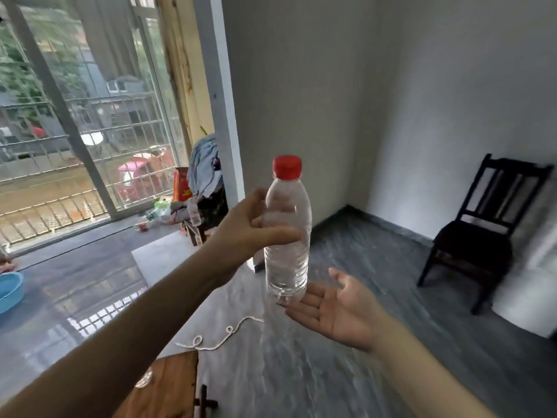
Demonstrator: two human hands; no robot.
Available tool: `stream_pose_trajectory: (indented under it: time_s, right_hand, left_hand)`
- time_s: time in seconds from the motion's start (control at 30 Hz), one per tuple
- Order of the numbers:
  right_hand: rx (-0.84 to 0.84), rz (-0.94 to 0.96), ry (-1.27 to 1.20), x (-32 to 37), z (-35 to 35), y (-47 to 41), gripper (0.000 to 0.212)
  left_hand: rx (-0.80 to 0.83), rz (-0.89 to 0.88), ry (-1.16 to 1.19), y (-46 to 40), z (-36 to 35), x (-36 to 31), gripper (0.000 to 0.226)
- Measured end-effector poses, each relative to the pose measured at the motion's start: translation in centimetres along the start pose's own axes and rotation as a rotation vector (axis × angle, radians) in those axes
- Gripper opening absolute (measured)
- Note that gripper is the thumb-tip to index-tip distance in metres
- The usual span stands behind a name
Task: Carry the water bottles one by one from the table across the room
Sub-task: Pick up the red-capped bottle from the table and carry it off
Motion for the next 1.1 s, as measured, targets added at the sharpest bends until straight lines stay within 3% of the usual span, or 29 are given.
stream_pose_trajectory:
  time_s: [0.3,0.47,0.63,0.93,1.1]
  right_hand:
    - [-0.218,0.181,-0.096,0.7,6.2,8.0,0.076]
    - [-0.297,0.286,-0.137,1.3,10.4,13.2,0.075]
    - [-0.342,0.398,-0.221,2.0,15.0,18.9,0.074]
    - [-0.372,0.510,-0.362,3.1,23.1,28.6,0.077]
    - [-0.401,0.548,-0.377,3.7,26.4,32.7,0.075]
  left_hand:
    - [0.250,-0.015,0.175,-1.8,-9.5,-0.5,0.060]
    - [0.379,-0.022,0.212,-2.8,-16.2,-2.0,0.068]
    - [0.528,-0.050,0.219,-3.2,-24.4,-4.4,0.078]
    - [0.674,-0.096,0.199,-2.5,-38.2,-7.4,0.052]
    - [0.729,-0.124,0.181,-2.1,-43.8,-8.8,0.059]
Point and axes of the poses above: each hand's wrist, its own y-axis away from the middle knuckle, its own z-axis out of the back of the hand, x = y × z, the point moved 6 cm from there along -y, towards the middle knuckle, and after that the axes turned 2 degrees about -z, right-handed, at the moved point
